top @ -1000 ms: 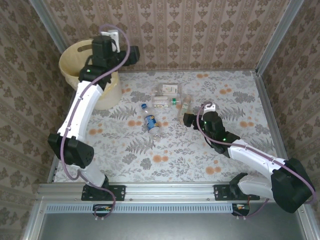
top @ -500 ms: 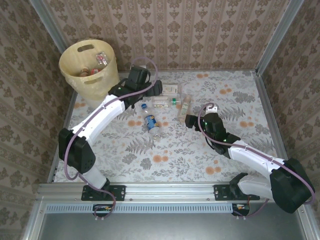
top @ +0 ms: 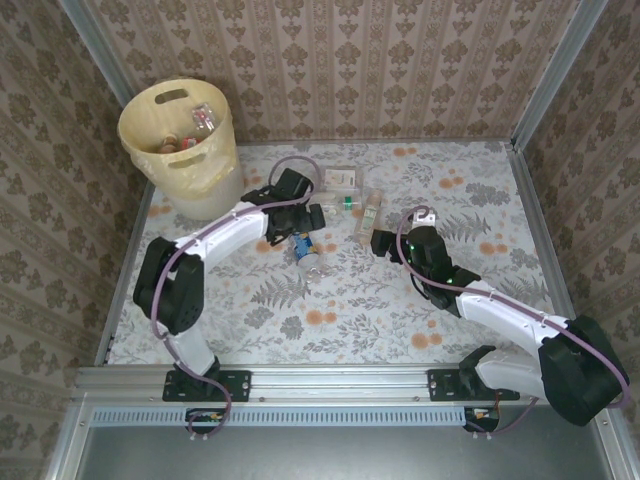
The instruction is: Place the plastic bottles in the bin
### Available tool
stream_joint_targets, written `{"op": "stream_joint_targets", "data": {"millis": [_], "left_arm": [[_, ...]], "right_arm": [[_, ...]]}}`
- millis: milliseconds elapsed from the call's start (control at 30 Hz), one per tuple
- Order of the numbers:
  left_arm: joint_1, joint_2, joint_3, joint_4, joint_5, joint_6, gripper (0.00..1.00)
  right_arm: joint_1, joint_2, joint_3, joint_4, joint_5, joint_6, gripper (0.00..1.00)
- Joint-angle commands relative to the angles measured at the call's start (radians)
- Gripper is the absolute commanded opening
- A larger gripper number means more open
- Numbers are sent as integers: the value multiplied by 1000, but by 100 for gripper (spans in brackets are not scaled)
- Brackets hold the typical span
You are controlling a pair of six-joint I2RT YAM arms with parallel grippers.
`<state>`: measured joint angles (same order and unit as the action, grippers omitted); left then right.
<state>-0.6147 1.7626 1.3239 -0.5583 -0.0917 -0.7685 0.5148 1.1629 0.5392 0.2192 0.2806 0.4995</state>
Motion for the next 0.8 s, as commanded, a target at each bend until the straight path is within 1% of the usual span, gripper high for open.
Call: {"op": "stream_joint_targets", "data": {"millis": [0,100,200,333,533,767], "left_arm": [[7,30,-3,-24,-7,-58,100],[23,56,-25,25,-2,-64,100],[51,91,-38,82,63,-64,98],[64,132,-41,131,95,-53,95],[67,176,-53,169,111,-37,88],[75,177,-88,216,136,-35,78]], "right_arm": [[-7,-7,-4,-13,-9,12,100],[-9,-17,-5,-21,-7,8,100],[-9,-21,-1,-34,-9,1,100],[-12,-23,8,-56,-8,-2,100],[-11,-19,10,-62,-9,-1,100],[-12,-9,13,-64,-14,-1,100]]}}
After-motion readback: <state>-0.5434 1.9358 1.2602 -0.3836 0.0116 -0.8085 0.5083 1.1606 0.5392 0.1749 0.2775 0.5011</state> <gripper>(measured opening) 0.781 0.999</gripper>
